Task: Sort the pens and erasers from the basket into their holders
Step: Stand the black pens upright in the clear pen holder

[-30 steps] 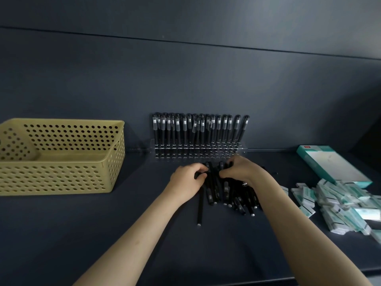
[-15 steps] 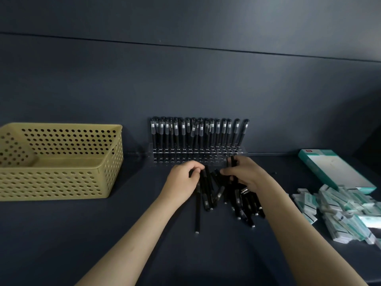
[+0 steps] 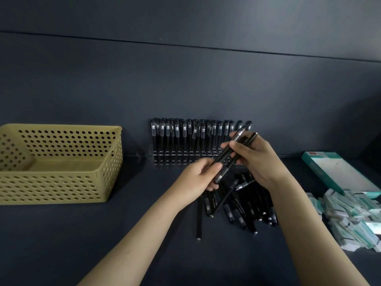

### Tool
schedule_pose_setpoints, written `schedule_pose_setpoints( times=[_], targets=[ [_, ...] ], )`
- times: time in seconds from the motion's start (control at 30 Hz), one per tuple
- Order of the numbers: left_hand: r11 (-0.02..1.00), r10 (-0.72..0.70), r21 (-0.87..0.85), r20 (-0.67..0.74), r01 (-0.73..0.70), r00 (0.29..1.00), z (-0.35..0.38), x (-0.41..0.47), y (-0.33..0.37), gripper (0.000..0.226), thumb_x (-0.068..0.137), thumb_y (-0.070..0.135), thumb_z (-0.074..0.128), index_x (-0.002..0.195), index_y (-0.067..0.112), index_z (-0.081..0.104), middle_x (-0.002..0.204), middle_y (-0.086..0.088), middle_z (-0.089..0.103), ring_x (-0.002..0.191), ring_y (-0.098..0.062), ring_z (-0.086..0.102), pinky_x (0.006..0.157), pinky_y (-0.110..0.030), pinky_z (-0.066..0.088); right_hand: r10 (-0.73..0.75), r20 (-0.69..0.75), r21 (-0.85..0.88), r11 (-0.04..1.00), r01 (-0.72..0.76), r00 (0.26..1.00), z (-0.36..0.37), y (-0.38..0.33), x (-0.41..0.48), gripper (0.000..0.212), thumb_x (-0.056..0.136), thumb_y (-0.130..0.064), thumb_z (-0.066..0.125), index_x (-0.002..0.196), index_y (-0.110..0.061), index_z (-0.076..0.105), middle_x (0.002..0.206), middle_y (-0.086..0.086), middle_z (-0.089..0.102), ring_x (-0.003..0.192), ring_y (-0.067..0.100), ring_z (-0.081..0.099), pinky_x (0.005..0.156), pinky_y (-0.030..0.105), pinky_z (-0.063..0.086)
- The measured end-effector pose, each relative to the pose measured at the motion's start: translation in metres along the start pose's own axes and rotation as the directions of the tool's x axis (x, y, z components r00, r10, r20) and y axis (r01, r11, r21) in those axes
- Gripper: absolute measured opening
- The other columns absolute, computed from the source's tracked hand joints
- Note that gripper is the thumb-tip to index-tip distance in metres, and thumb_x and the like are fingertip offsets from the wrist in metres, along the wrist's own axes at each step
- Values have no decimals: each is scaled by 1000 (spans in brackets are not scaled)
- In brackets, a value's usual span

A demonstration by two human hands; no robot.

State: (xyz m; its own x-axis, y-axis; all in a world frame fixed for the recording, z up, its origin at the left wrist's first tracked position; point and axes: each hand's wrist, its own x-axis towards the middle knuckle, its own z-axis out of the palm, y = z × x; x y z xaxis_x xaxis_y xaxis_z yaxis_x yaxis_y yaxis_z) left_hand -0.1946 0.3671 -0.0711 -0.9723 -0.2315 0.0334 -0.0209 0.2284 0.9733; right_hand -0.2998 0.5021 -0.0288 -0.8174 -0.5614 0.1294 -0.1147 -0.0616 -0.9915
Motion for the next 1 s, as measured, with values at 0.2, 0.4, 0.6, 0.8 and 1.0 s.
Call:
schedule_pose_setpoints(
  times=[0.2,0.4,0.6,0.8,1.0],
  targets=[
    [1000,13,-4,-9,-13,1000,-4,4,2,14,97,38,49,97,28,58,70,9,55,62,-8,53,63,-27,46,-20,-22,13,1000,20,1000,2,-5,6,23,91,-7,61,113,1,61,87,8,68,71,10,62,60,19,50],
    [959,-16,-284,-22,9,1000,-7,13,6,15,99,22,50,108,13,57,82,1,67,63,-9,57,57,-22,46,-26,-149,136,990,47,988,-5,-7,17,17,85,0,65,99,-9,61,85,8,65,75,15,67,65,21,56],
    [978,-61,-205,-116,37,991,-19,25,5,16,98,27,52,95,12,57,74,0,65,56,-6,51,56,-20,44,82,71,-234,970,-63,994,-41,-3,13,27,67,-15,77,92,-11,68,75,2,71,66,12,66,65,20,55],
    [992,-61,-119,-148,43,987,-17,34,5,22,99,32,47,95,13,58,72,2,63,58,-7,52,55,-22,44,110,270,-628,773,88,956,-43,3,17,19,79,-19,77,91,-33,75,82,-11,73,75,3,66,75,17,50],
    [985,-72,-170,-214,36,974,-16,33,-4,29,101,37,41,95,16,60,65,7,49,49,-3,40,49,-17,35,55,292,-636,756,151,955,-48,17,19,15,90,-21,66,94,-34,70,78,-16,66,70,-2,57,67,14,43]
  ],
)
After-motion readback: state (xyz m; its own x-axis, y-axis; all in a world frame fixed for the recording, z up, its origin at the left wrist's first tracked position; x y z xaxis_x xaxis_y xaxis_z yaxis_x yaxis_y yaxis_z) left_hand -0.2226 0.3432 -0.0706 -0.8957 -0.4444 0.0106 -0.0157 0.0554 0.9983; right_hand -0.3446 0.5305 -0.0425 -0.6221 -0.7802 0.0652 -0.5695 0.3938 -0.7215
